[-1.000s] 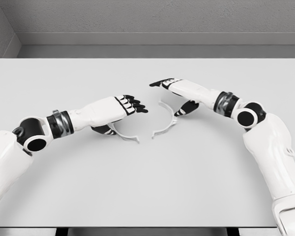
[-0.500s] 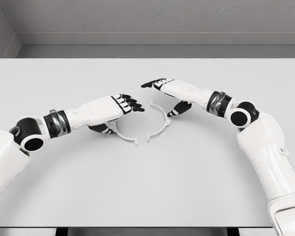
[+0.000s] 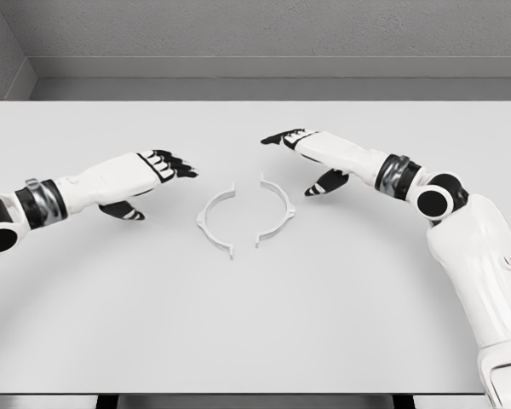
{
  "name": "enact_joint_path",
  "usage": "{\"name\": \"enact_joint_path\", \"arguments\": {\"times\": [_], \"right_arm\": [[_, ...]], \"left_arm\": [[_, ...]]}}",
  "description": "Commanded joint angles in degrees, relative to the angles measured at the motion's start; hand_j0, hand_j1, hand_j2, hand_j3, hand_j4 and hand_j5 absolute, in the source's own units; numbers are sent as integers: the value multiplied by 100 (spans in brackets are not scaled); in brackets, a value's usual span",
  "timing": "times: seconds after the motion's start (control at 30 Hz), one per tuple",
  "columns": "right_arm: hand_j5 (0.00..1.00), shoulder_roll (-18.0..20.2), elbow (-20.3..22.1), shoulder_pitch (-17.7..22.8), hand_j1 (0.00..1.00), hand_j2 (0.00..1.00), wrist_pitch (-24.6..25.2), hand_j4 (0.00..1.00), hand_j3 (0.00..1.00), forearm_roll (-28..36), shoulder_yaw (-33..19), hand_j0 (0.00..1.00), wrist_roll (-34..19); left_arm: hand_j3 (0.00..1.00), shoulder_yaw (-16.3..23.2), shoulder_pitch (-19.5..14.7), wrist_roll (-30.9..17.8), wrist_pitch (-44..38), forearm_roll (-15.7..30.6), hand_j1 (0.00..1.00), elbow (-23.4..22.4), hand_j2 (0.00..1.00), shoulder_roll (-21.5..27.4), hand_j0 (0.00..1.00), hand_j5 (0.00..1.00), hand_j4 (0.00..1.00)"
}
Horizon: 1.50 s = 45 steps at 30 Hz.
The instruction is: Assemble PVC drainage pipe clamps
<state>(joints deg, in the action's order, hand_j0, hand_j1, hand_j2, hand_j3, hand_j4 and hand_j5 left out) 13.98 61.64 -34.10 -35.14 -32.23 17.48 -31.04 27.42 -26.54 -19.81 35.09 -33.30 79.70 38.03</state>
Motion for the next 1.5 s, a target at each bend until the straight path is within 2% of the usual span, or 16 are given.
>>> {"name": "enact_joint_path", "arguments": {"times": [0.0, 0.17, 0.23, 0.57, 0.7, 1.47], "right_arm": [[100, -18, -47, 0, 100, 100, 14, 100, 100, 33, 1, 100, 2], [100, -53, -144, -26, 100, 100, 14, 100, 100, 24, 19, 100, 2], [100, -115, -275, -79, 100, 100, 14, 100, 100, 24, 45, 100, 2], [100, -194, -293, -105, 100, 100, 14, 100, 100, 15, 63, 100, 2], [100, -256, -486, -167, 100, 100, 14, 100, 100, 7, 72, 100, 2], [100, -317, -416, -167, 100, 100, 14, 100, 100, -2, 309, 100, -33]], "left_arm": [[100, -149, 0, 4, -9, 254, 100, -130, 100, 196, 100, 100, 100], [100, -228, 0, 4, -9, 518, 100, -332, 100, 486, 100, 100, 100], [100, -246, 9, 4, -9, 544, 100, -341, 100, 486, 100, 100, 100], [100, -246, 0, 4, -9, 544, 100, -341, 100, 477, 100, 100, 100], [100, -246, 0, 4, -9, 544, 100, -341, 100, 477, 100, 100, 100], [100, -255, -9, 4, -9, 544, 100, -341, 100, 486, 100, 100, 100]]}}
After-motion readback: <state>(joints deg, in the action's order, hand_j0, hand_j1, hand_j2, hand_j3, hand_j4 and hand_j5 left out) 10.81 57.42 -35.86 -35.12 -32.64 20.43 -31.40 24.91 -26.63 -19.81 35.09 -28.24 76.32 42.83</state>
